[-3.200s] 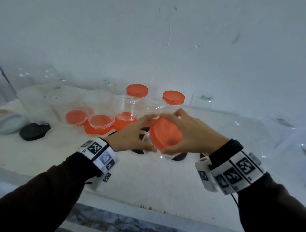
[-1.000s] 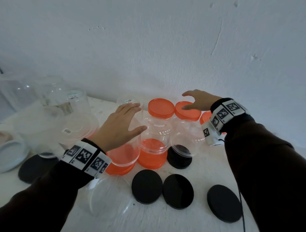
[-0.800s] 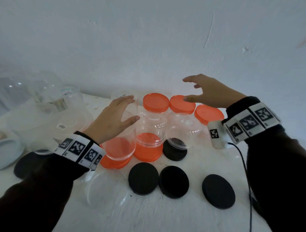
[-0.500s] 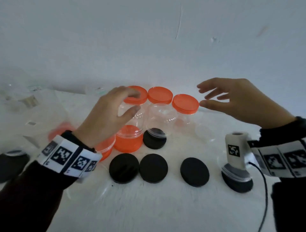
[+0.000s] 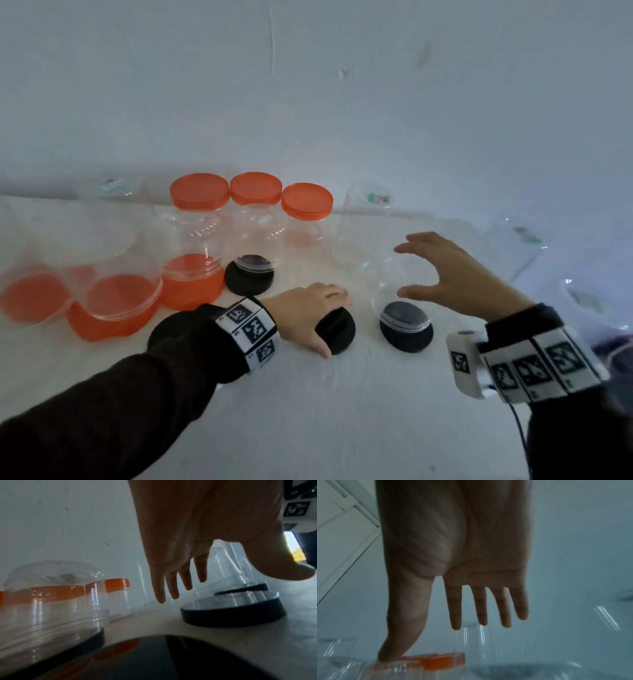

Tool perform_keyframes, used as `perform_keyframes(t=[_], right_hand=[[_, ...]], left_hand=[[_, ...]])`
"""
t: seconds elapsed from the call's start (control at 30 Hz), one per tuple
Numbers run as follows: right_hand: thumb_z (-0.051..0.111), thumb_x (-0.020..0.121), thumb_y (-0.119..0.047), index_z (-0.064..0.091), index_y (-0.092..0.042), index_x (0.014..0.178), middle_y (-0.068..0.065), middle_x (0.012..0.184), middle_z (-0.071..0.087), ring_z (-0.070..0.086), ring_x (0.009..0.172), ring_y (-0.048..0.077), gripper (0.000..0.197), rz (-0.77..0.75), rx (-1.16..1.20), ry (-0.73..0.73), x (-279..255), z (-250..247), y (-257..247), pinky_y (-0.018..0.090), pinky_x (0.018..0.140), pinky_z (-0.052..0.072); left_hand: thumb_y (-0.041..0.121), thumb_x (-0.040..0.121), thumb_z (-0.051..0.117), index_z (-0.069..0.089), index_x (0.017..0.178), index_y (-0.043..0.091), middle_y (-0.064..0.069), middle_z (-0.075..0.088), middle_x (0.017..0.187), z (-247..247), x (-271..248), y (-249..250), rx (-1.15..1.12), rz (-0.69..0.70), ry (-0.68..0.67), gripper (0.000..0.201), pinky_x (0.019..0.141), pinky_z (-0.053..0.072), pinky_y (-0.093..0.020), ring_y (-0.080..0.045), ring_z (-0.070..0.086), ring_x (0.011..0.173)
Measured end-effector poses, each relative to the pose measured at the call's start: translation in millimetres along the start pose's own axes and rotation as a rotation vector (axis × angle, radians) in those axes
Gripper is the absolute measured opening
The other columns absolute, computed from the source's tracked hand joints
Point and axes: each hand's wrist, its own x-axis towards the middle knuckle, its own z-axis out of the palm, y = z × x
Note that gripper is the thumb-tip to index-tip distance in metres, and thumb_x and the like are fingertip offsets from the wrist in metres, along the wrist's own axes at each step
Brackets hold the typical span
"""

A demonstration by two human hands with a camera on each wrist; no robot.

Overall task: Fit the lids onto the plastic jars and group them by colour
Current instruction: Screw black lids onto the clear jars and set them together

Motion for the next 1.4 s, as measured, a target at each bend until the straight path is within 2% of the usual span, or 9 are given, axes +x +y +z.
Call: perform_keyframes(t=[0.1, 0.17, 0.27, 0.43, 0.63, 0.9, 1.13, 1.3, 1.4], right_hand=[[0.072, 0.073, -0.045, 0.029, -0.034, 0.142, -0.001, 0.154, 0.009, 0.011, 0.140, 0.026, 0.081, 0.070, -0.080, -0.097, 1, 18, 6, 0.044, 0.113, 0.020], [0.070, 0.074, -0.048, 0.022, -0.037, 0.143, 0.000, 0.156, 0.002, 0.005, 0.141, 0.028, 0.085, 0.097, -0.097, -0.112, 2, 24, 11, 0.045, 0.115, 0.017], [0.067, 0.078, -0.045, 0.018, -0.037, 0.145, 0.003, 0.156, 0.003, 0.007, 0.140, 0.029, 0.083, 0.141, -0.059, -0.136, 3, 30, 15, 0.047, 0.112, 0.021], [0.061, 0.081, -0.048, 0.010, -0.036, 0.147, 0.010, 0.153, 0.010, 0.007, 0.137, 0.031, 0.084, 0.188, -0.149, -0.155, 9, 30, 14, 0.047, 0.109, 0.021], [0.078, 0.066, -0.039, 0.024, -0.035, 0.142, 0.008, 0.129, 0.025, 0.025, 0.120, 0.026, 0.093, 0.181, -0.002, -0.193, 18, 22, 9, 0.039, 0.101, 0.034], [0.081, 0.061, -0.040, 0.031, -0.036, 0.138, 0.000, 0.126, 0.024, 0.023, 0.118, 0.016, 0.092, -0.110, 0.143, -0.089, 39, 43, -39, 0.032, 0.102, 0.033], [0.080, 0.064, -0.041, 0.030, -0.032, 0.140, 0.004, 0.135, 0.022, 0.022, 0.124, 0.020, 0.092, -0.187, 0.124, -0.109, 67, 70, -66, 0.035, 0.104, 0.033], [0.077, 0.065, -0.047, 0.028, -0.032, 0.141, 0.005, 0.141, 0.019, 0.021, 0.129, 0.022, 0.092, -0.211, 0.049, -0.095, 74, 75, -65, 0.039, 0.104, 0.037], [0.074, 0.067, -0.053, 0.027, -0.031, 0.143, 0.005, 0.145, 0.019, 0.019, 0.133, 0.023, 0.092, -0.234, -0.005, -0.127, 72, 71, -63, 0.041, 0.107, 0.033]], left_hand=[[0.041, 0.072, 0.075, 0.017, 0.146, 0.017, -0.003, 0.008, 0.156, 5, 9, 4, 0.068, -0.016, -0.079, 0.098, 0.114, 0.019, -0.037, -0.021, 0.008, 0.141], [0.040, 0.072, 0.076, 0.015, 0.147, 0.018, -0.003, 0.007, 0.156, 7, 13, 4, 0.074, -0.035, -0.118, 0.099, 0.114, 0.020, -0.041, -0.022, 0.007, 0.141], [0.036, 0.074, 0.075, 0.017, 0.146, 0.021, -0.002, 0.012, 0.154, 6, 15, 5, 0.078, -0.067, -0.177, 0.094, 0.111, 0.025, -0.045, -0.024, 0.012, 0.139], [0.033, 0.074, 0.075, 0.026, 0.142, 0.022, 0.000, 0.027, 0.144, 3, 12, 6, 0.022, -0.090, -0.129, 0.085, 0.103, 0.036, -0.044, -0.021, 0.023, 0.130], [0.033, 0.073, 0.076, 0.027, 0.142, 0.028, 0.007, 0.028, 0.143, -10, -24, -6, -0.145, -0.186, 0.107, 0.085, 0.107, 0.031, -0.034, -0.013, 0.027, 0.127], [0.040, 0.064, 0.081, 0.029, 0.141, 0.034, 0.013, 0.031, 0.139, -17, -84, -29, -0.316, -0.332, 0.412, 0.092, 0.109, 0.027, -0.031, -0.005, 0.028, 0.126], [0.037, 0.065, 0.081, 0.030, 0.140, 0.035, 0.016, 0.030, 0.139, -14, -114, -38, -0.350, -0.371, 0.515, 0.090, 0.104, 0.021, -0.021, 0.000, 0.025, 0.125], [0.037, 0.067, 0.080, 0.028, 0.140, 0.038, 0.022, 0.026, 0.134, -14, -119, -38, -0.370, -0.382, 0.504, 0.090, 0.102, 0.018, -0.018, 0.005, 0.022, 0.123], [0.038, 0.066, 0.080, 0.028, 0.139, 0.038, 0.022, 0.026, 0.135, -14, -115, -39, -0.368, -0.373, 0.495, 0.090, 0.101, 0.019, -0.018, 0.004, 0.021, 0.123]])
